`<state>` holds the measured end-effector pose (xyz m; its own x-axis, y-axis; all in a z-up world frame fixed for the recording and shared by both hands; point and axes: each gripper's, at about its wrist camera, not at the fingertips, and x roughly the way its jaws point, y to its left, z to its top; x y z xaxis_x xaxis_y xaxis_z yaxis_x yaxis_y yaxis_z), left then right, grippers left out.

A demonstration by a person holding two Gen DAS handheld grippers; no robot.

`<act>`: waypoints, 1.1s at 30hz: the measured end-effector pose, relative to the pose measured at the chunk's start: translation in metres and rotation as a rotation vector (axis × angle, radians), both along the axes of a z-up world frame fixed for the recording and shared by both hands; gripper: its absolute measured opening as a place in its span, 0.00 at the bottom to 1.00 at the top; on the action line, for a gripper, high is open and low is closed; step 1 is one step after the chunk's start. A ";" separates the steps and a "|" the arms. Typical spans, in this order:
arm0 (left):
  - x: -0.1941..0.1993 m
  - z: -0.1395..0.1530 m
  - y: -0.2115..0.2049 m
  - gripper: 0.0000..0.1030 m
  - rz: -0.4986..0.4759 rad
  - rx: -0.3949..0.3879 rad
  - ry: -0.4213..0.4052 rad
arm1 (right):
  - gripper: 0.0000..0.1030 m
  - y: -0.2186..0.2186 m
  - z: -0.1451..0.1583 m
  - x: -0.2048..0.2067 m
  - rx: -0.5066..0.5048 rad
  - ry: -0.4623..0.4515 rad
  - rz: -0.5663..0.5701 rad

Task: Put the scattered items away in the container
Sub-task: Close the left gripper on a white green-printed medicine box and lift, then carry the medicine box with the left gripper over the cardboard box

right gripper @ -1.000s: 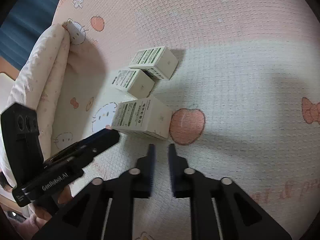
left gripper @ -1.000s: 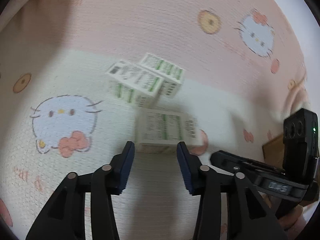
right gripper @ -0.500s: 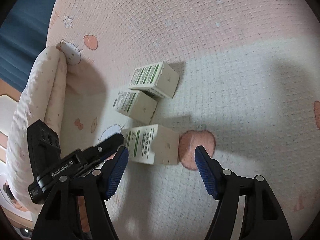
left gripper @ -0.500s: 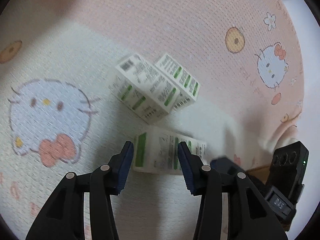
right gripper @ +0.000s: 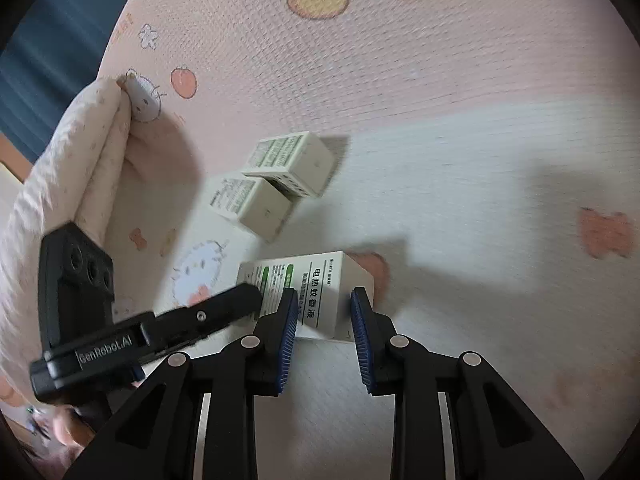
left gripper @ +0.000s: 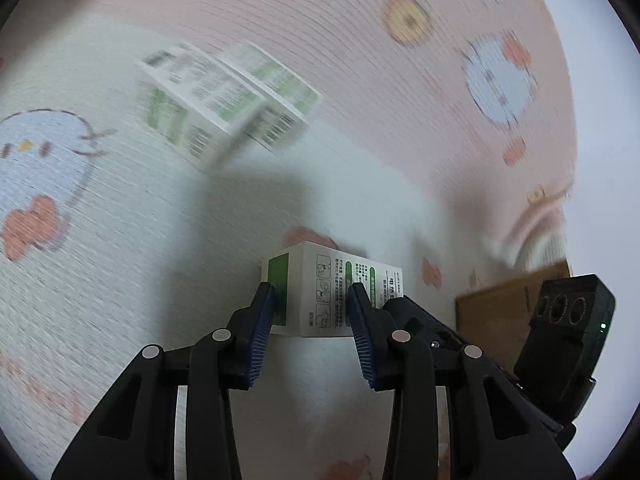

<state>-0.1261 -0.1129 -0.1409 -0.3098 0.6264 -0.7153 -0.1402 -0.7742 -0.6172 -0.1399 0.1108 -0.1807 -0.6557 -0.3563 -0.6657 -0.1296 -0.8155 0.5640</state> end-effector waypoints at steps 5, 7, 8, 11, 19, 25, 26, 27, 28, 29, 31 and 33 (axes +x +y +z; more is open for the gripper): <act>0.027 0.004 0.031 0.40 -0.094 0.021 0.001 | 0.24 0.024 0.004 0.047 0.029 -0.031 -0.071; 0.036 0.005 0.041 0.40 -0.122 0.028 -0.006 | 0.24 0.034 0.005 0.065 0.022 -0.045 -0.102; 0.041 0.005 0.046 0.40 -0.136 0.031 -0.012 | 0.24 0.037 0.006 0.072 0.028 -0.051 -0.112; 0.054 0.004 0.059 0.40 -0.161 0.029 -0.022 | 0.24 0.041 0.010 0.091 0.079 -0.058 -0.127; 0.072 -0.010 0.068 0.40 -0.172 0.018 -0.073 | 0.24 0.045 -0.003 0.116 0.133 -0.078 -0.123; 0.070 -0.006 0.073 0.40 -0.189 -0.019 -0.050 | 0.28 0.048 -0.007 0.120 0.088 -0.068 -0.127; 0.069 -0.006 0.073 0.40 -0.191 -0.019 -0.051 | 0.29 0.049 -0.008 0.119 0.077 -0.070 -0.132; 0.068 -0.006 0.074 0.40 -0.189 -0.017 -0.054 | 0.31 0.050 -0.010 0.119 0.066 -0.071 -0.137; 0.067 -0.006 0.073 0.40 -0.187 -0.016 -0.055 | 0.32 0.051 -0.011 0.118 0.049 -0.071 -0.146; 0.066 -0.006 0.074 0.40 -0.187 -0.018 -0.050 | 0.34 0.052 -0.013 0.117 0.036 -0.071 -0.148; 0.066 -0.006 0.074 0.40 -0.187 -0.023 -0.044 | 0.37 0.052 -0.015 0.113 0.015 -0.070 -0.156; 0.066 -0.004 0.075 0.39 -0.187 -0.030 -0.039 | 0.40 0.051 -0.015 0.111 0.016 -0.066 -0.158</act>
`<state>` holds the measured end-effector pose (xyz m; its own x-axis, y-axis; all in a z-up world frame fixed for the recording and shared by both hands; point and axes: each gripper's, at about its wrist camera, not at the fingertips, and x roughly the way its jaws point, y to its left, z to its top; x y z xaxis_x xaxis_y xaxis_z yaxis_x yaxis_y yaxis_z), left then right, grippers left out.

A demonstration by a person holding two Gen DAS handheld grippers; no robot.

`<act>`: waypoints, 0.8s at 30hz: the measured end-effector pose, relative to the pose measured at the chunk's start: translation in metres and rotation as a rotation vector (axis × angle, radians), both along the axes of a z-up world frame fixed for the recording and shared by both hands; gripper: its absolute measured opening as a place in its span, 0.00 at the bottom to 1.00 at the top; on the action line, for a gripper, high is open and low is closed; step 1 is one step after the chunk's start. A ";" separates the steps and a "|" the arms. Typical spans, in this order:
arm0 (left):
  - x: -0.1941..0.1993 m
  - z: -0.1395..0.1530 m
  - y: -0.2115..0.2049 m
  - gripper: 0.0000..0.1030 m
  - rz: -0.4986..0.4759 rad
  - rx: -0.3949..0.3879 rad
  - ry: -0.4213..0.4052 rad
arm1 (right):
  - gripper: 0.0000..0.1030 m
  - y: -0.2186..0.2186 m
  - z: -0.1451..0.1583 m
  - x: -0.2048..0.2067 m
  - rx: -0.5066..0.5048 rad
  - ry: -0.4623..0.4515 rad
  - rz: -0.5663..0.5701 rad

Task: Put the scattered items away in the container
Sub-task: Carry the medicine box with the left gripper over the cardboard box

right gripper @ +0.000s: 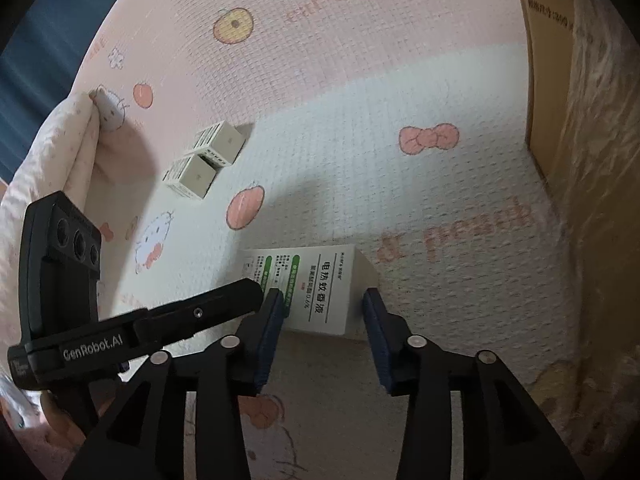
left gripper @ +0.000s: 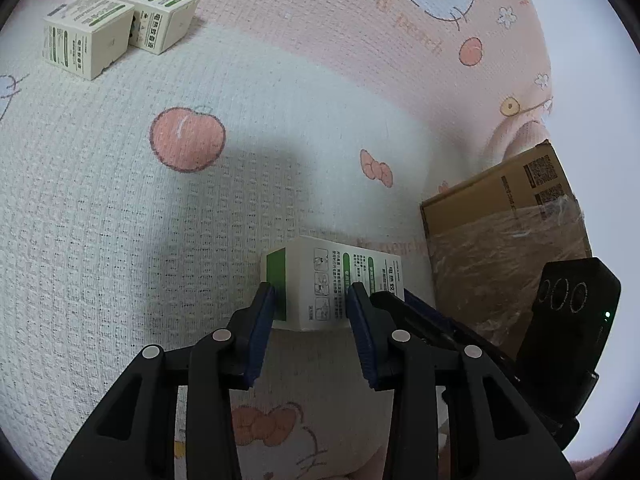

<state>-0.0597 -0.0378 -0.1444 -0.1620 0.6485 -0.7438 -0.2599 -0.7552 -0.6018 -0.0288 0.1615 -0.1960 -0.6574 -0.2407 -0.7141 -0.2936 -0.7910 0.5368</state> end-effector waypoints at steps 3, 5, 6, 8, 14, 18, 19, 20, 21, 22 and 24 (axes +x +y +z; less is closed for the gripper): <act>0.001 0.010 0.000 0.38 -0.007 0.008 0.017 | 0.38 -0.006 0.007 0.000 0.060 0.017 0.010; 0.002 0.023 0.000 0.38 -0.013 0.026 0.040 | 0.38 -0.008 0.019 0.004 0.083 0.064 -0.059; 0.003 0.033 0.000 0.38 -0.015 0.035 0.057 | 0.38 -0.008 0.026 0.007 0.091 0.077 -0.067; 0.005 0.052 0.002 0.38 -0.025 0.058 0.091 | 0.38 -0.006 0.044 0.013 0.102 0.102 -0.083; 0.021 0.139 0.029 0.38 -0.109 0.111 0.280 | 0.38 0.007 0.117 0.046 0.200 0.215 -0.164; 0.033 0.192 0.072 0.38 -0.231 0.110 0.425 | 0.38 0.032 0.163 0.082 0.253 0.265 -0.239; 0.035 0.202 0.083 0.38 -0.260 0.121 0.442 | 0.38 0.038 0.170 0.090 0.256 0.272 -0.257; 0.035 0.210 0.096 0.38 -0.291 0.136 0.446 | 0.38 0.047 0.178 0.101 0.255 0.280 -0.282; 0.034 0.218 0.112 0.38 -0.327 0.156 0.441 | 0.38 0.056 0.184 0.111 0.253 0.286 -0.306; 0.034 0.223 0.124 0.38 -0.355 0.165 0.432 | 0.38 0.069 0.190 0.126 0.256 0.290 -0.343; 0.033 0.228 0.156 0.38 -0.416 0.171 0.392 | 0.38 0.086 0.196 0.143 0.253 0.286 -0.387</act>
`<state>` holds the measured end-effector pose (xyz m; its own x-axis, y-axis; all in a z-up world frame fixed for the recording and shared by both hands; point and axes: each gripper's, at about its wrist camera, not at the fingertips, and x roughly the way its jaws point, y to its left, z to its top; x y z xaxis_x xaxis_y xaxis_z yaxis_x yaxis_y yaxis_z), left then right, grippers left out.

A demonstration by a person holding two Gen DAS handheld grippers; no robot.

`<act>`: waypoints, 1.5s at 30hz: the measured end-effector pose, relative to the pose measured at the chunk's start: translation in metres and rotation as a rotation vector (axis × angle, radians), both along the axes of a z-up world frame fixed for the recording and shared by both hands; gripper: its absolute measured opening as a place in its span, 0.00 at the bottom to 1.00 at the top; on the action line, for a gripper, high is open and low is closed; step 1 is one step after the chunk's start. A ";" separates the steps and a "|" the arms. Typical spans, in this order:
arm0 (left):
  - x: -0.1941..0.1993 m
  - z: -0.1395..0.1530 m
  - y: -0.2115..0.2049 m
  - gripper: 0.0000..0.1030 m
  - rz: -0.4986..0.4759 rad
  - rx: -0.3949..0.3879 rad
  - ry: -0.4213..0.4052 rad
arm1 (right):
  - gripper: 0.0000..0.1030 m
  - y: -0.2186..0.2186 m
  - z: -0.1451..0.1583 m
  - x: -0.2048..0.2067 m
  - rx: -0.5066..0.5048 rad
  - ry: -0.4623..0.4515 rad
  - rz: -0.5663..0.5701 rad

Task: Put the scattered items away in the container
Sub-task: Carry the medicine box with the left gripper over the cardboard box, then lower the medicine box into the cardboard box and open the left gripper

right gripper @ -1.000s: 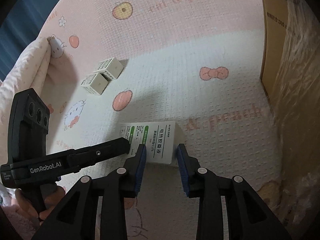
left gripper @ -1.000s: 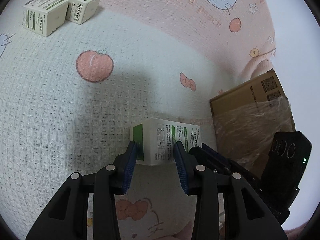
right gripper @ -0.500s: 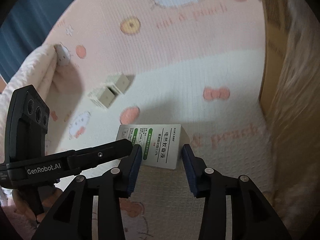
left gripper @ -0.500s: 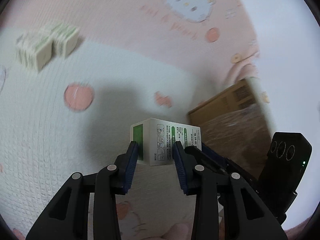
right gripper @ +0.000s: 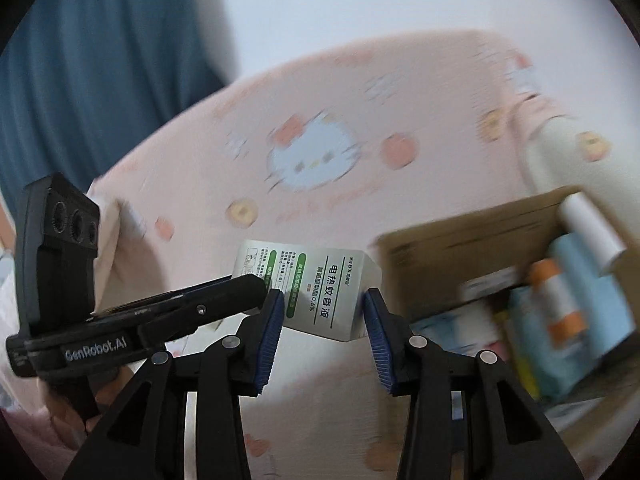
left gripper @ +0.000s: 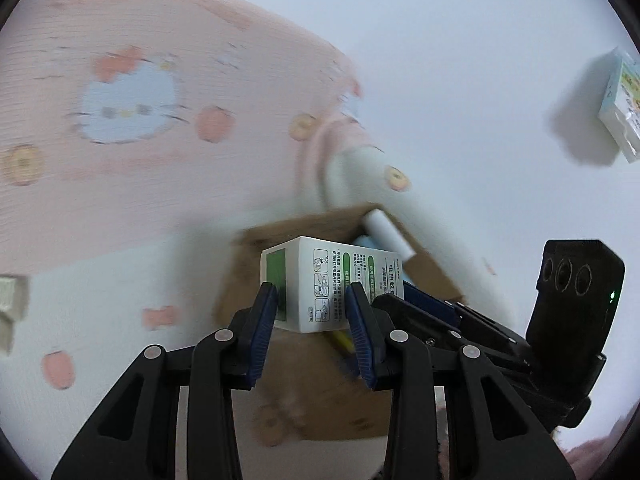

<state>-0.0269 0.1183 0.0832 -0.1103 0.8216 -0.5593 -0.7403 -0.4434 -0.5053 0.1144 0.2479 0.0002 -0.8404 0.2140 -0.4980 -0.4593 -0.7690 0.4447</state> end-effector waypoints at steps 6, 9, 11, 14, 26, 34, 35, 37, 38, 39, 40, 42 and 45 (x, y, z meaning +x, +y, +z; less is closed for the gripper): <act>-0.009 -0.012 0.075 0.38 -0.084 -0.107 -0.075 | 0.37 0.065 -0.008 0.037 -0.134 -0.013 -0.042; -0.011 -0.026 0.096 0.38 -0.115 -0.157 -0.115 | 0.35 0.093 -0.017 0.034 -0.166 -0.075 -0.026; -0.011 -0.034 0.106 0.38 -0.125 -0.184 -0.125 | 0.35 0.107 -0.024 0.030 -0.189 -0.100 -0.014; -0.016 -0.048 0.116 0.38 -0.133 -0.243 -0.148 | 0.35 0.127 -0.034 0.022 -0.235 -0.128 0.010; -0.041 -0.061 0.140 0.42 -0.100 -0.388 -0.114 | 0.35 0.167 -0.071 -0.027 -0.206 -0.445 -0.038; -0.012 -0.051 0.128 0.42 -0.118 -0.377 -0.021 | 0.45 0.136 -0.067 -0.019 -0.164 -0.564 -0.009; -0.009 -0.048 0.127 0.42 -0.120 -0.376 -0.003 | 0.45 0.131 -0.069 -0.019 -0.159 -0.587 0.001; -0.002 -0.042 0.126 0.42 -0.128 -0.359 0.039 | 0.45 0.129 -0.073 -0.021 -0.188 -0.614 0.016; -0.001 -0.040 0.126 0.42 -0.133 -0.352 0.044 | 0.45 0.131 -0.078 -0.021 -0.233 -0.627 0.023; -0.001 -0.039 0.125 0.42 -0.135 -0.346 0.043 | 0.45 0.133 -0.082 -0.020 -0.272 -0.632 0.023; -0.003 -0.038 0.125 0.42 -0.133 -0.338 0.040 | 0.45 0.136 -0.088 -0.021 -0.337 -0.633 0.019; -0.011 -0.037 0.125 0.42 -0.131 -0.299 0.034 | 0.45 0.141 -0.101 -0.026 -0.453 -0.635 0.027; -0.025 -0.037 0.133 0.41 -0.127 -0.284 0.032 | 0.45 0.142 -0.124 -0.041 -0.616 -0.644 0.041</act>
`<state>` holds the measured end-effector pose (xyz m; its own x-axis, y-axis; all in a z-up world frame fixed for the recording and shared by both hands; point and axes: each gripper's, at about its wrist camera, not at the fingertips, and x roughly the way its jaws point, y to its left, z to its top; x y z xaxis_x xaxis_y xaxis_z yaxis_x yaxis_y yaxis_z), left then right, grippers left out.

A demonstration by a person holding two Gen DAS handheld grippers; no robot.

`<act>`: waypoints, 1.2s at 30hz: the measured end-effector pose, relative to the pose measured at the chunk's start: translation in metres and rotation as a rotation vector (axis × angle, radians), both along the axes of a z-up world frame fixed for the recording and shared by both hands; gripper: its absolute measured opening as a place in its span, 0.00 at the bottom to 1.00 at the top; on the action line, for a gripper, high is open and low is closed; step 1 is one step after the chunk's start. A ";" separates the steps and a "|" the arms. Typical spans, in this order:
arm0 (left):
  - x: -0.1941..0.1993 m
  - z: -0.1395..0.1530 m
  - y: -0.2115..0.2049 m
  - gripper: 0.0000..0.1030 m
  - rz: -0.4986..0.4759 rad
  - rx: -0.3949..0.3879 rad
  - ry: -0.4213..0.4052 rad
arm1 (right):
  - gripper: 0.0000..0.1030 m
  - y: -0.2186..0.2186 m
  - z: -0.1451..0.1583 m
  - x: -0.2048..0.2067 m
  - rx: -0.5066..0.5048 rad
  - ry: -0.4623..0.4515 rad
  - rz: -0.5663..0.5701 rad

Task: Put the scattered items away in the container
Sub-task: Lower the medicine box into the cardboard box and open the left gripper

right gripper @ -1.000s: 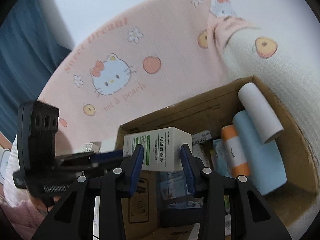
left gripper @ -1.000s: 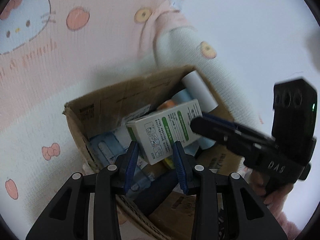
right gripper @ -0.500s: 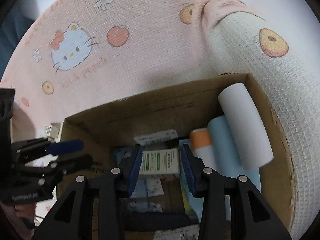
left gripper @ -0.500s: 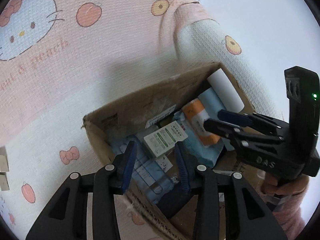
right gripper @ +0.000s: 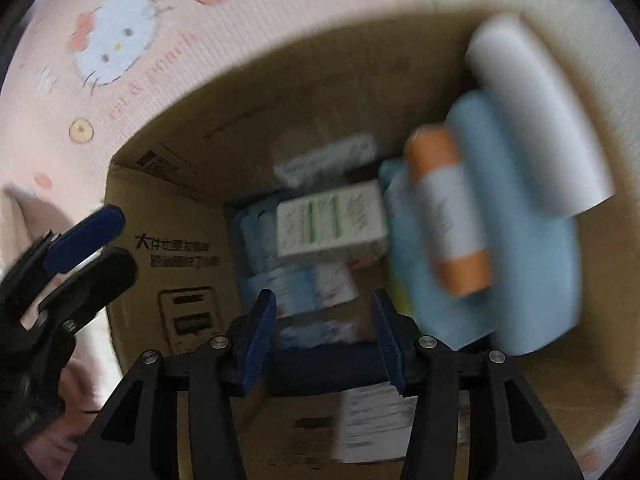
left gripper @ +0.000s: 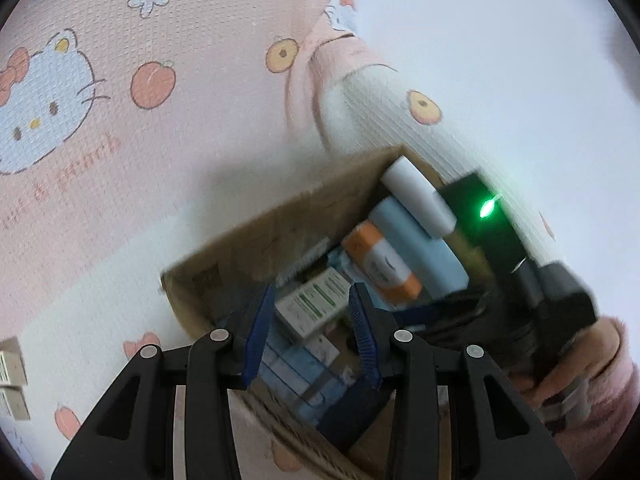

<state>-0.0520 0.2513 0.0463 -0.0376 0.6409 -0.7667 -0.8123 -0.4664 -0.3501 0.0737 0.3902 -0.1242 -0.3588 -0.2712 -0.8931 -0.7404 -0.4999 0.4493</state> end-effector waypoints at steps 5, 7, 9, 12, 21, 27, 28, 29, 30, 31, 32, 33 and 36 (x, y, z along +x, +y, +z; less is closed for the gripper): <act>-0.017 -0.003 0.010 0.29 0.007 -0.004 0.000 | 0.37 0.001 -0.027 -0.028 0.066 -0.134 0.080; -0.023 -0.006 0.012 0.29 0.012 -0.007 0.000 | 0.27 0.001 -0.042 -0.038 0.063 -0.189 0.121; -0.030 -0.012 0.014 0.29 0.028 -0.019 -0.013 | 0.27 0.001 -0.052 -0.044 0.056 -0.212 0.137; -0.037 -0.019 0.015 0.28 0.030 -0.020 -0.041 | 0.27 0.007 -0.064 -0.053 0.018 -0.192 0.111; -0.030 -0.009 -0.004 0.34 0.064 -0.040 -0.061 | 0.28 -0.012 -0.027 -0.048 0.164 -0.209 0.173; -0.018 0.015 -0.044 0.46 0.101 -0.003 0.005 | 0.48 -0.056 0.065 -0.028 0.286 -0.044 0.150; -0.016 0.018 -0.050 0.46 0.106 -0.001 0.023 | 0.52 -0.063 0.079 -0.024 0.319 -0.025 0.153; -0.013 0.021 -0.057 0.47 0.107 -0.001 0.041 | 0.57 -0.070 0.092 -0.024 0.357 -0.013 0.157; -0.010 0.023 -0.063 0.49 0.104 -0.001 0.059 | 0.58 -0.077 0.104 -0.024 0.404 -0.007 0.165; -0.007 0.025 -0.071 0.50 0.100 -0.001 0.076 | 0.58 -0.084 0.119 -0.025 0.482 -0.010 0.186; -0.005 0.026 -0.078 0.51 0.099 0.000 0.090 | 0.61 -0.086 0.127 -0.025 0.520 -0.010 0.199; -0.003 0.026 -0.089 0.52 0.102 0.000 0.102 | 0.65 -0.098 0.138 -0.028 0.564 -0.004 0.215; -0.008 0.020 -0.121 0.53 0.136 0.000 0.101 | 0.68 -0.112 0.155 -0.041 0.583 0.041 0.254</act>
<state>-0.0602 0.1300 0.0658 -0.2007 0.6247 -0.7546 -0.7726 -0.5745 -0.2702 0.0323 0.2782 0.0311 -0.3844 0.1742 -0.9066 -0.5543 -0.8289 0.0757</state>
